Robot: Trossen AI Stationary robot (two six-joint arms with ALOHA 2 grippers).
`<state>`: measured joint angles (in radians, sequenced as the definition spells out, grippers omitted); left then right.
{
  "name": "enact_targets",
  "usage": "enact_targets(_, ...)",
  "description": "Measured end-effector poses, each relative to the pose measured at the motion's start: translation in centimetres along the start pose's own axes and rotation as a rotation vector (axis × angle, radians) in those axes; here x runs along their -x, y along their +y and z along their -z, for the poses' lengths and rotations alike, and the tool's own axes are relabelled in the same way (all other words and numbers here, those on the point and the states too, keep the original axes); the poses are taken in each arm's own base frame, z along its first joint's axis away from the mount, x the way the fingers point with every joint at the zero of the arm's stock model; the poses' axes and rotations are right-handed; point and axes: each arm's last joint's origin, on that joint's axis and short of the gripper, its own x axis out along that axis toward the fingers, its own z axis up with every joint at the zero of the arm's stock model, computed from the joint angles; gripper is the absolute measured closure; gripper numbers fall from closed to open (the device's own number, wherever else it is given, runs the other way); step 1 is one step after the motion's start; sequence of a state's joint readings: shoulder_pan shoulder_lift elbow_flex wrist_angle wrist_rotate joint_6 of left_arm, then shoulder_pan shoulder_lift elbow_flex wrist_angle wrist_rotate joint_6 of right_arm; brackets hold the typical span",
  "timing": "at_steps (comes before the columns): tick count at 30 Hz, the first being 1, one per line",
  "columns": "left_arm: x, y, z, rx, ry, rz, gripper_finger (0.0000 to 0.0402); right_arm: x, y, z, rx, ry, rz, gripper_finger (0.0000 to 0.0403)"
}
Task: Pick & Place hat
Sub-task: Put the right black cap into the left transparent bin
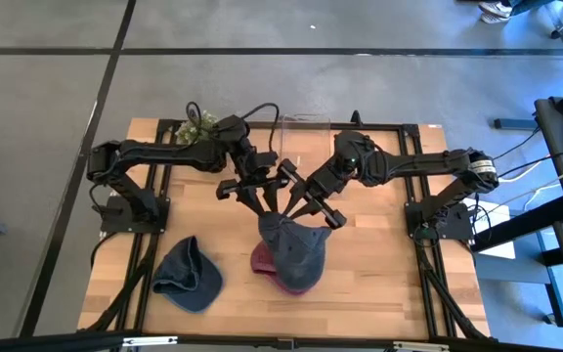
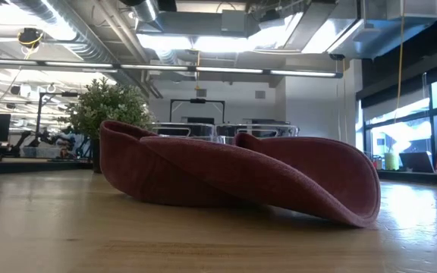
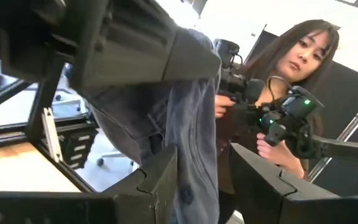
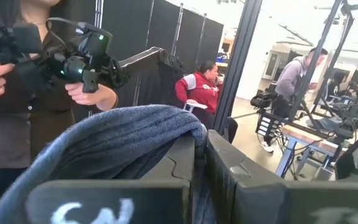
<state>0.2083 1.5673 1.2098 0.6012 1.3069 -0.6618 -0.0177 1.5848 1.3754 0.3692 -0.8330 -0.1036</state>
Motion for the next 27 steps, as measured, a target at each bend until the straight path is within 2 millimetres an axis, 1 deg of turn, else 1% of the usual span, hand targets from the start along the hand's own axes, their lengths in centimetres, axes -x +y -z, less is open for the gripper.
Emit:
enact_targets(12,0.03,0.07,0.05,-0.01,-0.002,-0.007,0.0263,-0.08,-0.19,0.09,-0.01,-0.005,0.038,0.0377)
enact_targets(20,0.03,0.07,0.05,0.02,-0.002,-0.006,0.0263,-0.08,-0.19,0.08,-0.011,-0.005,0.037,0.0377)
enact_targets(27,0.03,0.06,0.06,0.083,-0.002,-0.006,0.0263,-0.08,-0.2,0.07,-0.011,-0.006,0.037,0.0377)
